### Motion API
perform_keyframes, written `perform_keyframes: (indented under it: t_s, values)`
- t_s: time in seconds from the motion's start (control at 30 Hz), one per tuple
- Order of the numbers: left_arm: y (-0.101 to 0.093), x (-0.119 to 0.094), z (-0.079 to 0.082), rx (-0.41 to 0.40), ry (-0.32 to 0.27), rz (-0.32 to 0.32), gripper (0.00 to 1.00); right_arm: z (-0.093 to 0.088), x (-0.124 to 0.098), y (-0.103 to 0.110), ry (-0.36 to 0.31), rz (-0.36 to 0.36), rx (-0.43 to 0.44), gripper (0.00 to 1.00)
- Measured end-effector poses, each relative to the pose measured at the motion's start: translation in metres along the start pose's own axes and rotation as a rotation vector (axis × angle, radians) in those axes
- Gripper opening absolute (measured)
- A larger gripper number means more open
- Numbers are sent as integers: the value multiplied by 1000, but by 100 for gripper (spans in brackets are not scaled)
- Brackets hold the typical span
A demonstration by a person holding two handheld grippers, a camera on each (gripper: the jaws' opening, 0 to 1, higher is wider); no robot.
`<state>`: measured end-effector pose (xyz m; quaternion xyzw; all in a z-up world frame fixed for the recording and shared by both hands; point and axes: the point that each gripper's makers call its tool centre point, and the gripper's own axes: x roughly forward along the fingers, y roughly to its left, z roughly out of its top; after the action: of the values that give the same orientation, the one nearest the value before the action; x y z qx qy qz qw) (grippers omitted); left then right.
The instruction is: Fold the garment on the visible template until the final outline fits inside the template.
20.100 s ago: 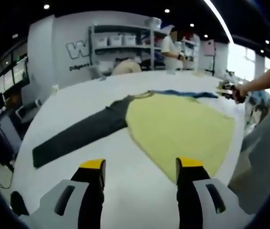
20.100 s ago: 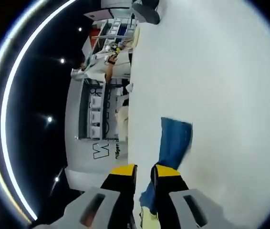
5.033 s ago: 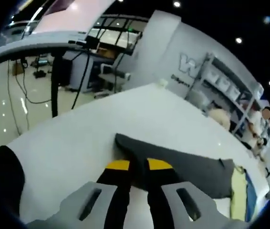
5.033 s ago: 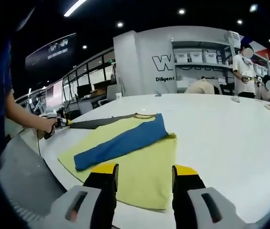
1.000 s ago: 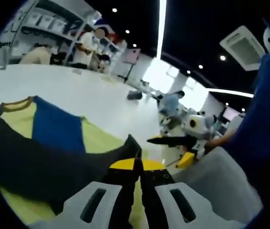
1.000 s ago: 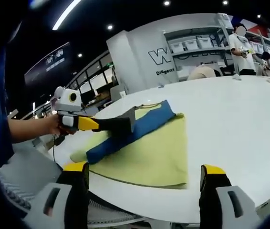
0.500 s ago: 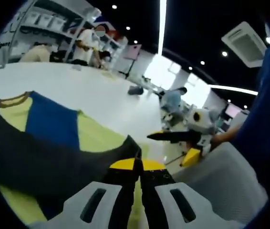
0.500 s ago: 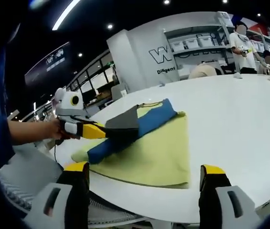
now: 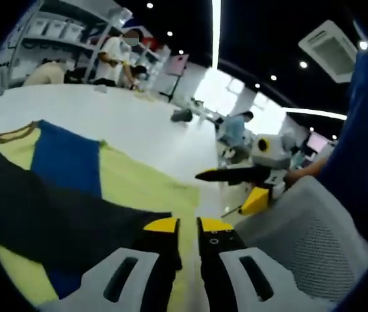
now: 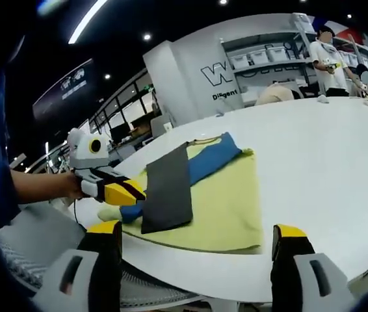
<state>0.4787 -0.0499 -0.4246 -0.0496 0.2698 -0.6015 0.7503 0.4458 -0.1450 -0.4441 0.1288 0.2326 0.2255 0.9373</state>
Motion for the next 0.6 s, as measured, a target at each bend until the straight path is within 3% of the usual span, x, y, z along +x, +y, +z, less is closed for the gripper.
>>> perform_keyframes:
  t_s: [0.03, 0.17, 0.2, 0.23, 0.3, 0.33, 0.37, 0.4, 0.47, 0.57, 0.6]
  values:
    - [2, -2, 1, 1, -6, 11, 25, 0, 0, -1, -1, 0, 0, 97]
    - [37, -42, 8, 12, -84, 170, 33, 0, 0, -2, -1, 1, -2, 97]
    - [39, -43, 11, 13, -95, 188, 34, 0, 0, -3, 0, 1, -2, 97]
    - [54, -56, 15, 17, -127, 266, 35, 0, 0, -3, -1, 0, -1, 97]
    - [65, -69, 18, 22, -142, 335, 39, 0, 0, -5, -2, -2, 0, 97]
    - [85, -88, 19, 40, -149, 446, 40, 0, 0, -6, -2, -2, 1, 97]
    - [106, -109, 17, 57, -145, 554, 40, 0, -1, -7, -2, -4, 1, 97]
    - [114, -118, 15, 65, -142, 586, 40, 1, -1, -7, -2, -4, 0, 97]
    - [150, -153, 9, 112, -117, 741, 39, 1, -2, -7, 0, -5, -2, 97]
    - [185, -183, 5, 151, -83, 883, 40, 2, -2, -7, 1, -8, -4, 97]
    - [186, -182, 4, 184, -37, 925, 41, 2, -3, -8, 2, -12, 0, 97]
